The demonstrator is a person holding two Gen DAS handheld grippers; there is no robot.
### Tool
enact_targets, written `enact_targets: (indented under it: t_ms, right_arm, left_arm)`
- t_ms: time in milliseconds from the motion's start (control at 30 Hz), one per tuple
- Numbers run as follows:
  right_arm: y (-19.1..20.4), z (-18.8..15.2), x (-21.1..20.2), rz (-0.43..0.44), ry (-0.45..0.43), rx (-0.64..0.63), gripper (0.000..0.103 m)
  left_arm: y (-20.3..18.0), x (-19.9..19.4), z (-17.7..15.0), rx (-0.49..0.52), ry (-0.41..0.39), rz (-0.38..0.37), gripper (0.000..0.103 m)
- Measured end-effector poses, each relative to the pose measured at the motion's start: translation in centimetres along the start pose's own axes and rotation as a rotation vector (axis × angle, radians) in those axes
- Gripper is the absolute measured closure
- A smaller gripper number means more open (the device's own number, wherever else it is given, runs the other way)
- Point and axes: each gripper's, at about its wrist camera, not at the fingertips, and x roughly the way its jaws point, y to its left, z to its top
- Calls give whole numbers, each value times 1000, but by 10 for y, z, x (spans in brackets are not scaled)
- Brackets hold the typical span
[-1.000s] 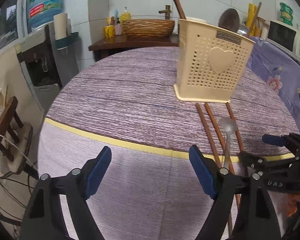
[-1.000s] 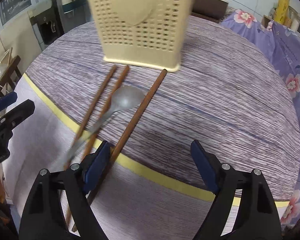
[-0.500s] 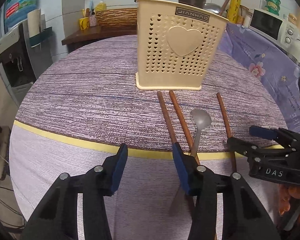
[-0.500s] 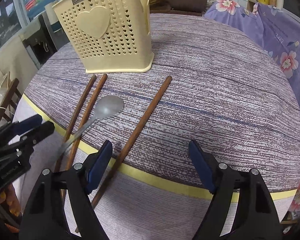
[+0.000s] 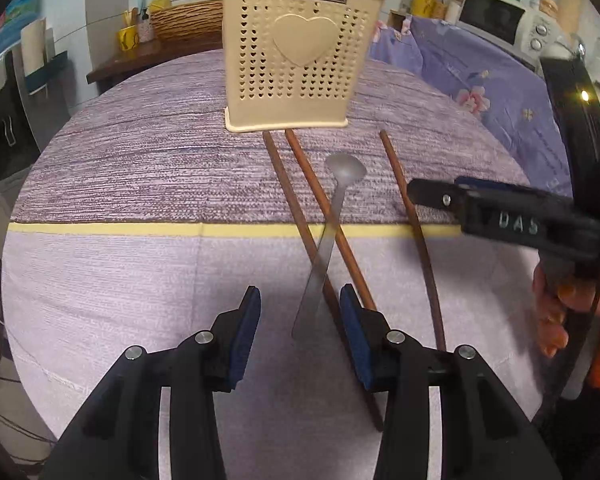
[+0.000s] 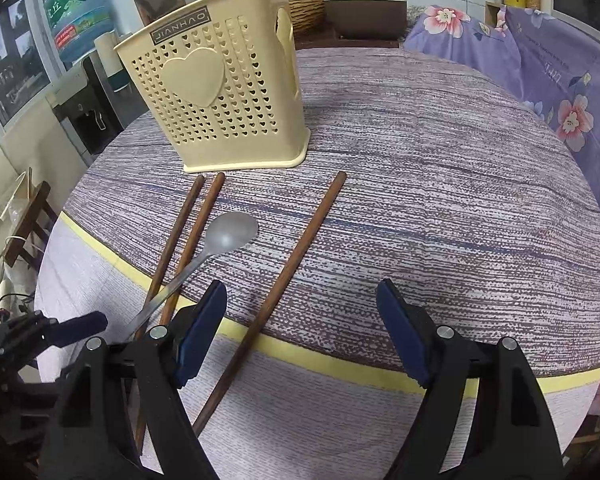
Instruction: Organize utensils
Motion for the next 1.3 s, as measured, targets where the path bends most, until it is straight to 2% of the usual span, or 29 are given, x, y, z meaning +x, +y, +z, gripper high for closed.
enact_targets:
  t_ms: [233, 367, 433, 633, 867, 933, 1000, 1067, 1133, 1233, 1300]
  right_arm:
    - [-5, -2, -1, 19, -1, 15, 25]
    - [-8, -4, -2, 22, -6, 20, 25]
    - [-11, -4, -3, 22, -9, 26, 25]
    - [-19, -5, -6, 7, -16, 43, 26]
    - [-22, -5, -6, -5, -17, 47, 26]
    - [-24, -4, -5, -13, -12, 49, 26]
    - [-24, -4, -3, -26, -10, 45, 26]
    - [-22, -3, -2, -28, -3, 40, 26]
    - [-15, -5, 1, -33, 20, 24, 26]
    - [-2, -8, 7, -39, 56, -1, 25]
    - [9, -11, 9, -93, 73, -38, 25]
  left_arm:
    - [-3, 1, -2, 30, 9, -32, 76]
    - [-3, 3, 1, 8, 16, -74, 92]
    - [-6, 3, 2, 9, 9, -60, 93]
    - [-23, -5, 13, 12, -32, -97, 93]
    - [-47, 15, 7, -2, 9, -82, 93]
    - [-49, 17, 4, -7, 19, -79, 92]
    - [-49, 10, 3, -8, 15, -82, 83]
    - [-47, 4, 3, -14, 1, -90, 68]
    - [-44, -3, 4, -20, -15, -94, 61]
    - [-37, -13, 7, -24, -40, -85, 59]
    - [-28, -19, 9, -20, -54, -39, 58]
